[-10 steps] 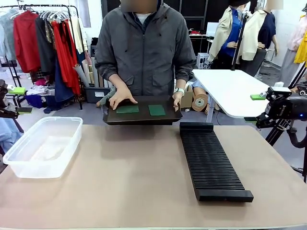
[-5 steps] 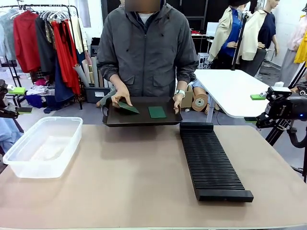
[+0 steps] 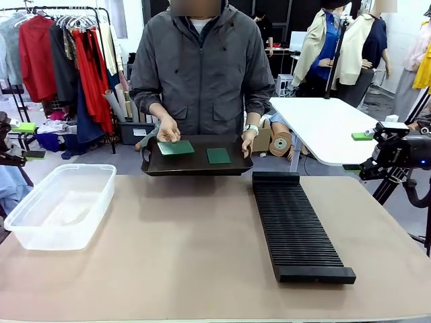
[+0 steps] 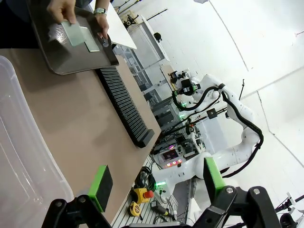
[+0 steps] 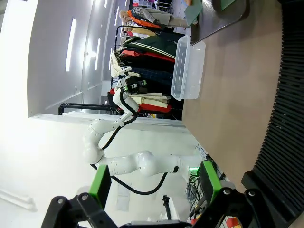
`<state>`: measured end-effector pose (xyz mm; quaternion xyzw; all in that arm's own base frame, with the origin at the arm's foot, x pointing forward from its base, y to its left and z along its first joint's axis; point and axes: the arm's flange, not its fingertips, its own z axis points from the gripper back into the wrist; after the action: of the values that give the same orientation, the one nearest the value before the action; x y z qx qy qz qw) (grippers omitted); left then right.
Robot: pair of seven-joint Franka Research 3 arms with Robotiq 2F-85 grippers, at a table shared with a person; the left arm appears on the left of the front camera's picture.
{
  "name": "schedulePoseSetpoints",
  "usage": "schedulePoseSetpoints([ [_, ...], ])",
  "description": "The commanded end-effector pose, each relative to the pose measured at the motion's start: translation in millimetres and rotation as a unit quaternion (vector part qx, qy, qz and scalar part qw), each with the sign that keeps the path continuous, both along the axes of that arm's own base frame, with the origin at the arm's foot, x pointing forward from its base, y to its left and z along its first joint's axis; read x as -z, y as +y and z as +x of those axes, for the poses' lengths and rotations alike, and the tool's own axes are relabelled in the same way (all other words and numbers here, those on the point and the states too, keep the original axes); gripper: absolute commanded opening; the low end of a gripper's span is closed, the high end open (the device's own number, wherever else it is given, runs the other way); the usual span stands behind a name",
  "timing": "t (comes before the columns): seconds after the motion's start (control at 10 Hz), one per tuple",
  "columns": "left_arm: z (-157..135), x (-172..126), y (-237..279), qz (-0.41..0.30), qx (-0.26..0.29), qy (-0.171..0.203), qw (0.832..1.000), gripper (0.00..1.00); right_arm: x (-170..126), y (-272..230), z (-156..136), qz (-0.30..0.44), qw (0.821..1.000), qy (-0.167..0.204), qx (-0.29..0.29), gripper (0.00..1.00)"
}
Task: Sort PCBs into racks and boxes based on the side picked up.
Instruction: Pick up the Blank PCB handed by the Human.
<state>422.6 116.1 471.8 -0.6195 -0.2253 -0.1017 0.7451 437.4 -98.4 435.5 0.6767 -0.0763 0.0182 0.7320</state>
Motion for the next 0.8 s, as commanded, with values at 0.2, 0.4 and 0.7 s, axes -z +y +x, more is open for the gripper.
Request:
schedulePoseSetpoints([
  [0.2,-0.9,-1.2,0.6,0.0,0.001,-0.001,1.0,1.0,-3.3,-0.1,-0.1,0.002,1.0,0.01,0.0,1.0],
  [0.4,-0.9,-1.2,0.6,0.0,0.001,-0.001,1.0,1.0,-3.3,-0.1,-0.1,0.002,1.0,0.01,0.0,1.0],
  [0.7,-0.9,-1.2,0.6,0.0,0.001,-0.001,1.0,1.0,0.0,0.0,0.0,0.0,1.0,0.0,0.0,1.0],
])
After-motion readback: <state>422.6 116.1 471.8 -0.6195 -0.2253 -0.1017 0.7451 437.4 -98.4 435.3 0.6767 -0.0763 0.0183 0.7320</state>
